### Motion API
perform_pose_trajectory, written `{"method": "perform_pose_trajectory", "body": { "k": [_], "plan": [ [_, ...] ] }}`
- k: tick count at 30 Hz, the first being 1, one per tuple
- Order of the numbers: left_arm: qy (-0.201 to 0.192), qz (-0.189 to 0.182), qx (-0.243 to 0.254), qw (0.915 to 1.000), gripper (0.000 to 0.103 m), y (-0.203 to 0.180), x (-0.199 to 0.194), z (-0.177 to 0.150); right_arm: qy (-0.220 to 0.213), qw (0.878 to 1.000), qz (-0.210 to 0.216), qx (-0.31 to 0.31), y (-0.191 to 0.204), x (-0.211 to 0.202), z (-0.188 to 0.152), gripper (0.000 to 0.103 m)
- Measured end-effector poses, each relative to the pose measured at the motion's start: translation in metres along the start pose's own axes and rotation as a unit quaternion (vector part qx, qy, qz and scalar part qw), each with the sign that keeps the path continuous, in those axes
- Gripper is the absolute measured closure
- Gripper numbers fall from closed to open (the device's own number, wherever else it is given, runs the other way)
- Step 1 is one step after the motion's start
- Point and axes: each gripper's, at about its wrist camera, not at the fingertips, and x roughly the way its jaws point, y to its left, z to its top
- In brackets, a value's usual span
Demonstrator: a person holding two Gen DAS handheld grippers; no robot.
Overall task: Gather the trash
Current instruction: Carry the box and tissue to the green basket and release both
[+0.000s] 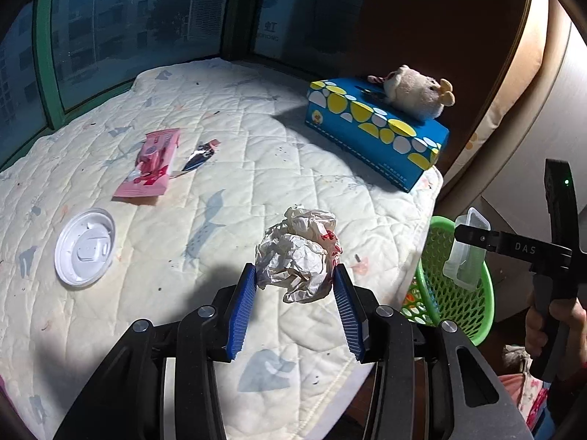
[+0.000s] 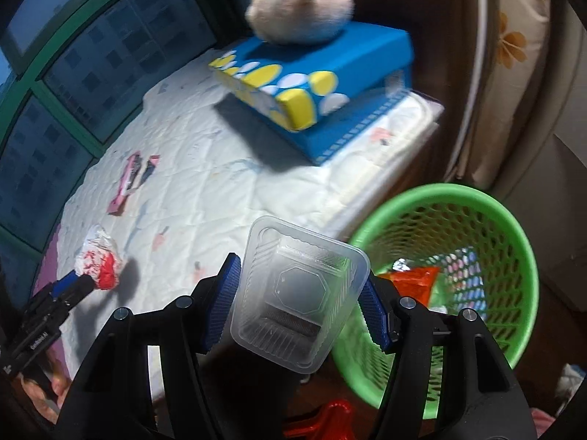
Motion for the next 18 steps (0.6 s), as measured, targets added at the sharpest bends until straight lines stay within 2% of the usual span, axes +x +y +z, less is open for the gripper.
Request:
{"method": "perform_pose_trajectory", "body": {
  "k": [8, 16, 18],
  "plan": [
    [0.014, -0.013, 0.029, 0.9994, 0.061, -0.042, 0.010, 0.000, 0.014, 0.995, -0.065, 0.071, -0.092, 0.012, -0.018, 0.041],
    [0.027, -0.014, 0.045, 0.9985, 0.061, -0.065, 0.019, -0.001, 0.006, 0.990, -0.085, 0.110, -0.129, 0.030, -0.019, 0.040],
    [0.030, -0.017, 0.048, 0.9983, 0.061, -0.069, 0.021, -0.002, 0.003, 0.990, -0.082, 0.116, -0.134, 0.031, -0.017, 0.037]
  ]
}}
